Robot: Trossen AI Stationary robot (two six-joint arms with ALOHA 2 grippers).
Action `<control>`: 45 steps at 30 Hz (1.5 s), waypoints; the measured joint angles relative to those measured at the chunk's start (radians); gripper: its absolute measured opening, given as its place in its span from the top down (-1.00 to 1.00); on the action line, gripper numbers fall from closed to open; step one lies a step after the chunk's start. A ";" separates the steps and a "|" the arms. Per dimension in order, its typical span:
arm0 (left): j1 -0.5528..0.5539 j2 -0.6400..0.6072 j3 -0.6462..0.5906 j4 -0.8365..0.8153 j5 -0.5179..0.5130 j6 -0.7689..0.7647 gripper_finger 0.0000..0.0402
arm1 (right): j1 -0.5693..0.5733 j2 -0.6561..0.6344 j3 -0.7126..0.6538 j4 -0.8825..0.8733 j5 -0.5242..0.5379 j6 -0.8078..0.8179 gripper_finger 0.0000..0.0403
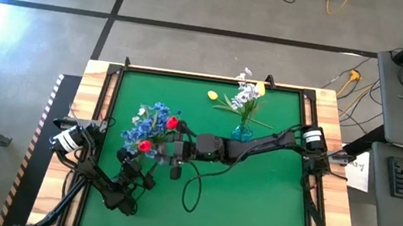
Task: Sort flowers into vase by color
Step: Put the red tulip into the violet vase
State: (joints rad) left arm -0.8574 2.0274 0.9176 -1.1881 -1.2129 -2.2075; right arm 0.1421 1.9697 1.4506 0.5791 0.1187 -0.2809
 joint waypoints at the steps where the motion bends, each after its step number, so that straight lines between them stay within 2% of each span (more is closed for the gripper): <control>1: 0.000 0.000 0.000 0.000 0.000 0.000 -0.58 | 0.000 0.000 0.000 0.005 0.008 -0.001 0.15; 19: 0.000 0.000 0.000 0.007 0.008 0.001 -0.58 | -0.001 0.041 0.052 -0.005 0.013 -0.034 0.52; 26: 0.000 0.000 0.000 0.009 0.015 0.003 -0.58 | -0.004 0.041 0.076 -0.040 0.014 -0.054 0.92; 45: 0.000 0.000 0.000 0.011 0.021 0.007 -0.58 | -0.033 0.041 0.082 -0.105 0.012 0.059 0.94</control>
State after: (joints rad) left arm -0.8574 2.0274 0.9176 -1.1770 -1.1915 -2.2002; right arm 0.1089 2.0106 1.5326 0.4744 0.1310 -0.2223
